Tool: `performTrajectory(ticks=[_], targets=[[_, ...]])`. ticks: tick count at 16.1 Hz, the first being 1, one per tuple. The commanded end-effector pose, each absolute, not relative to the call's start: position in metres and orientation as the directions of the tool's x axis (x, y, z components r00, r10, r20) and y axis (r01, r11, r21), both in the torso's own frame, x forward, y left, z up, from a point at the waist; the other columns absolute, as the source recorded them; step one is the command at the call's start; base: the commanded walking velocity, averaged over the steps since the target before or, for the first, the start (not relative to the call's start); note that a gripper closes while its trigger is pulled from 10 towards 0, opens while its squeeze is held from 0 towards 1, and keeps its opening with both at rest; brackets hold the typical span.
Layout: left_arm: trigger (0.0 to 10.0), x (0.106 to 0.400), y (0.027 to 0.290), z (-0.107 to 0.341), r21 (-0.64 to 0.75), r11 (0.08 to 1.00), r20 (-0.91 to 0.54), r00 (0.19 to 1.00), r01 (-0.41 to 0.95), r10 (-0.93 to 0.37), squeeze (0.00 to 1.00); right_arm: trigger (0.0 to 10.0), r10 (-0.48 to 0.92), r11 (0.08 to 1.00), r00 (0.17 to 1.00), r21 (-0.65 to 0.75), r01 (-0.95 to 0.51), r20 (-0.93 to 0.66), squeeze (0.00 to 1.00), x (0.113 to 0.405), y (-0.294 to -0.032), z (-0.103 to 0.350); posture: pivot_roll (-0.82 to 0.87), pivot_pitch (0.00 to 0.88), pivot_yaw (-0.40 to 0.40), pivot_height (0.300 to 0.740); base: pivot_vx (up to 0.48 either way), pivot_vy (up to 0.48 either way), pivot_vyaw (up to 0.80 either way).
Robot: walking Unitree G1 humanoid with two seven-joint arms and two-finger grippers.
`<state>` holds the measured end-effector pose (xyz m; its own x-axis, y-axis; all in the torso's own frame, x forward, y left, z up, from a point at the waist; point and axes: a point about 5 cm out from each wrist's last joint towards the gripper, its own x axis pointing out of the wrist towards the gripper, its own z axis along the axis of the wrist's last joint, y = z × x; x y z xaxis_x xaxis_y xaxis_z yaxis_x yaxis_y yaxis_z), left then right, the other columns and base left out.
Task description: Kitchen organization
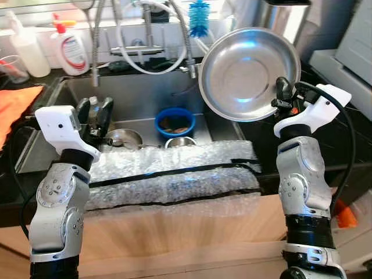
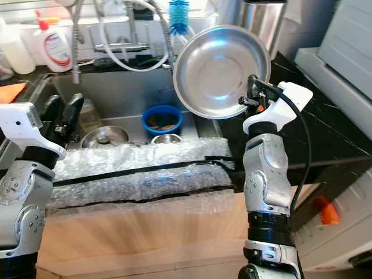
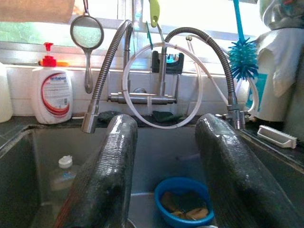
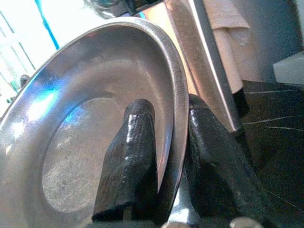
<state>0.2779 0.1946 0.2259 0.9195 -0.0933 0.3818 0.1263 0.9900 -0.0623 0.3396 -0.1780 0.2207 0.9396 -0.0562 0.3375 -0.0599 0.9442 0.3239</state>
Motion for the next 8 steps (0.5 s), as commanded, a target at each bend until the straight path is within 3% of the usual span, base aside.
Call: performTrajectory(ticks=[1, 4, 8], targets=[[10.0, 0.279, 0.193, 0.229, -0.076, 0.985, 0.379, 0.918, 0.157, -0.117, 0.0, 10.0, -0.041, 0.95, 0.916, 0.3, -0.088, 0.398, 0.0, 0.336, -0.178, 0.231, -0.03, 0.0, 0.025, 0.74, 0.0, 0.0, 0.0], [10.0, 0.28, 0.17, 0.226, -0.301, 0.855, 0.372, 0.877, 0.423, -0.304, 0.0, 10.0, 0.167, 0.938, 0.881, 0.205, -0.281, 0.442, 0.0, 0.332, -0.157, 0.235, -0.03, 0.0, 0.032, 0.74, 0.0, 0.0, 0.0], [10.0, 0.278, 0.157, 0.217, -0.298, 0.822, 0.324, 0.861, 0.486, -0.392, 0.0, 10.0, 0.263, 0.926, 0.87, 0.145, -0.349, 0.416, 0.0, 0.329, -0.139, 0.227, -0.03, 0.013, 0.038, 0.74, 0.0, 0.0, 0.0]])
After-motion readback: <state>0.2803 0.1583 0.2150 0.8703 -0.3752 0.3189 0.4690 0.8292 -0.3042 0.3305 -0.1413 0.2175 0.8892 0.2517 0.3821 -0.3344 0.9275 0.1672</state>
